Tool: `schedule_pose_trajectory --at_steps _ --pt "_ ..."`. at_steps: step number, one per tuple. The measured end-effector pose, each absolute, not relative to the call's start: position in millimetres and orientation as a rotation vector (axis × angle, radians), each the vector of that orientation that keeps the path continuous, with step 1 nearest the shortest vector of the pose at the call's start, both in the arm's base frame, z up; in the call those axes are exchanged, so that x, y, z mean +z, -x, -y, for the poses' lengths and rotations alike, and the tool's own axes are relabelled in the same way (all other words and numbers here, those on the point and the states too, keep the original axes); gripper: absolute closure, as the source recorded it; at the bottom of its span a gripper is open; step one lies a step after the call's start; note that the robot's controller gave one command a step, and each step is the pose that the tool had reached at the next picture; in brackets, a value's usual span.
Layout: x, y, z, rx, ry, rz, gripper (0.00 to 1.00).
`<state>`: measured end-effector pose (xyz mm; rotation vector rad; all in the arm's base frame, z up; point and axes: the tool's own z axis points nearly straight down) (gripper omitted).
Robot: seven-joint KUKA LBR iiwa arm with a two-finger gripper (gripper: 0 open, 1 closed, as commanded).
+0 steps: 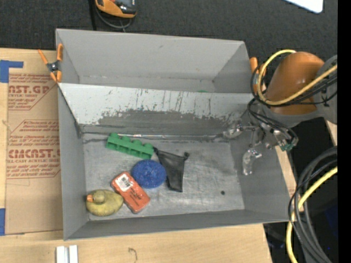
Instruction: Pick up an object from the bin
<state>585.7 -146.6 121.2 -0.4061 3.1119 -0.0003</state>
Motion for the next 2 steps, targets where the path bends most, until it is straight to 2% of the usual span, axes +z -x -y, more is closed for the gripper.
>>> schedule_pose_trajectory --at_steps 1,2 --pt "94 -549.4 100 -0.004 0.581 -3.083 0.0" --pt "88 -564.4 53 0.004 0.685 -3.072 0.0"
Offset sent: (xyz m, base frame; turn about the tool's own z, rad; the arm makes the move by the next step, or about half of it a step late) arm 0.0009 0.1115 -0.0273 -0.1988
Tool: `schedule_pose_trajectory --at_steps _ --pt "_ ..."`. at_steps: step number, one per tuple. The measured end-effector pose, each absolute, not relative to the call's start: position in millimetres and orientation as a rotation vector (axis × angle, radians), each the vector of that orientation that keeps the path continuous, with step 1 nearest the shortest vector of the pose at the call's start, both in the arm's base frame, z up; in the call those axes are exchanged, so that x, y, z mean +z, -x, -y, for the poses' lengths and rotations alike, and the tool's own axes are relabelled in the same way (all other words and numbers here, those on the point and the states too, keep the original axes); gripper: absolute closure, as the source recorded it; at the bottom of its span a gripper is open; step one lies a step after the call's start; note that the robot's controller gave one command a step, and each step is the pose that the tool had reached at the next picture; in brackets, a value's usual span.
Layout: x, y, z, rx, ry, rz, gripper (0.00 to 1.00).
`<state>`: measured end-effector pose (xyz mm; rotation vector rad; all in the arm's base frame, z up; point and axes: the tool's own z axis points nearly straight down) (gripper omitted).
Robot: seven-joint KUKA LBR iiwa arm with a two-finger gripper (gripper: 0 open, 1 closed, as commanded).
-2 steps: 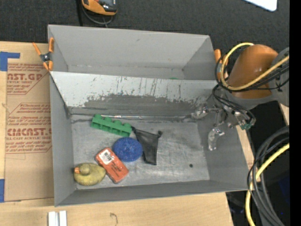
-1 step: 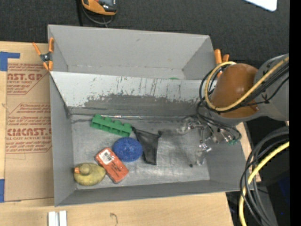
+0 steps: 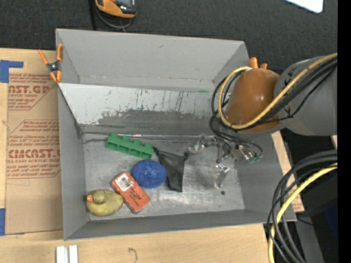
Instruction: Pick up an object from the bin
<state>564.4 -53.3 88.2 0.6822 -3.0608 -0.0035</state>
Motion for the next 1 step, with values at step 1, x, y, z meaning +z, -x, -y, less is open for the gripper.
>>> schedule_pose_trajectory --at_steps 1 --pt "85.4 -563.3 3.7 0.0 -0.781 3.047 0.0"
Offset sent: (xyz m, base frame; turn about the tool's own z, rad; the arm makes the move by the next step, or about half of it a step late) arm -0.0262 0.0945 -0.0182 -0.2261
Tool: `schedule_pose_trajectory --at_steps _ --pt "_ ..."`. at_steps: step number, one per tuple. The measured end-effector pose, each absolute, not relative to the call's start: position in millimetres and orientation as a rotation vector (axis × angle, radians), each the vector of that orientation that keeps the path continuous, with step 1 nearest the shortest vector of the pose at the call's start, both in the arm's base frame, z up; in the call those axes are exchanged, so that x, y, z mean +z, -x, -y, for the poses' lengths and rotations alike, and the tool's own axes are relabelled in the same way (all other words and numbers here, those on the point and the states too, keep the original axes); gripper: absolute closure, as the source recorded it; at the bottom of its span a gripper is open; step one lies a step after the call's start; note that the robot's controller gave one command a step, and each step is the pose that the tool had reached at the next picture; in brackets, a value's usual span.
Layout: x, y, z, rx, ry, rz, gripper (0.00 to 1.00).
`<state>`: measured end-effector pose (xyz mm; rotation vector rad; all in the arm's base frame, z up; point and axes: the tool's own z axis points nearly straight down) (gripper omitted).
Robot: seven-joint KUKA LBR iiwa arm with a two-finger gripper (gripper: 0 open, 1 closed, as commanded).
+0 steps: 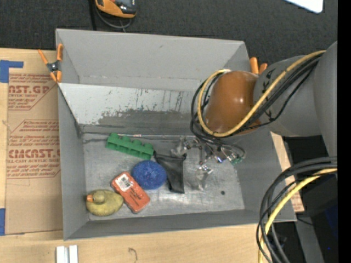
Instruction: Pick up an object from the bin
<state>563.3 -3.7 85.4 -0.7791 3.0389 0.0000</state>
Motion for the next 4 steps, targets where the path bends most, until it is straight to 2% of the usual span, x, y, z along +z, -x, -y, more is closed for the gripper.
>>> schedule_pose_trajectory --at_steps 1,4 --pt "74.4 -541.4 -42.0 -0.003 1.022 -2.964 1.0" --pt "74.4 -541.4 -42.0 -0.004 1.022 -2.963 1.0"
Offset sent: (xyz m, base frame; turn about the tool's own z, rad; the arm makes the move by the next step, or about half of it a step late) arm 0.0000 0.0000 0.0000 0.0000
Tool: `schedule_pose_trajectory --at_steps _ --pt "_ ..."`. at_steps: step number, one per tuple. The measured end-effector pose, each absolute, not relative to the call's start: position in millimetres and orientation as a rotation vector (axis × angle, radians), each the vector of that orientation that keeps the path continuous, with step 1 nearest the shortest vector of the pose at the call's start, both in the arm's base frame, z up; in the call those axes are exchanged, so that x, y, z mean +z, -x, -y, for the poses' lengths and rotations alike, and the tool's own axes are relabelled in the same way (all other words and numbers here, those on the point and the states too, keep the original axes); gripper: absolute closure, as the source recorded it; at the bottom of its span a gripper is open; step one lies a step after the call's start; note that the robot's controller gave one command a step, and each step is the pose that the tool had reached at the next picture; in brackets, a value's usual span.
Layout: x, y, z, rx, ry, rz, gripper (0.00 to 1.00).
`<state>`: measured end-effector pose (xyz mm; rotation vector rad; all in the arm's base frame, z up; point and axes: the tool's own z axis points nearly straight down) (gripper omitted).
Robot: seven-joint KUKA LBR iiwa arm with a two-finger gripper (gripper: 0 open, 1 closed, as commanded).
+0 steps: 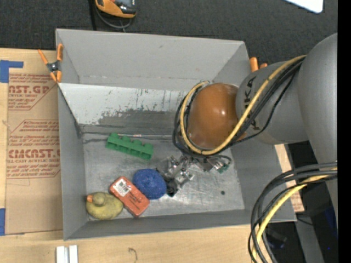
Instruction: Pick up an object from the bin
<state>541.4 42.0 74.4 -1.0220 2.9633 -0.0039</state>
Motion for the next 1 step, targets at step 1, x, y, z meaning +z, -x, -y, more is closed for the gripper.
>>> schedule_pose_trajectory --at_steps 1 --pt "74.4 -541.4 -42.0 -0.004 1.022 -2.963 1.0"
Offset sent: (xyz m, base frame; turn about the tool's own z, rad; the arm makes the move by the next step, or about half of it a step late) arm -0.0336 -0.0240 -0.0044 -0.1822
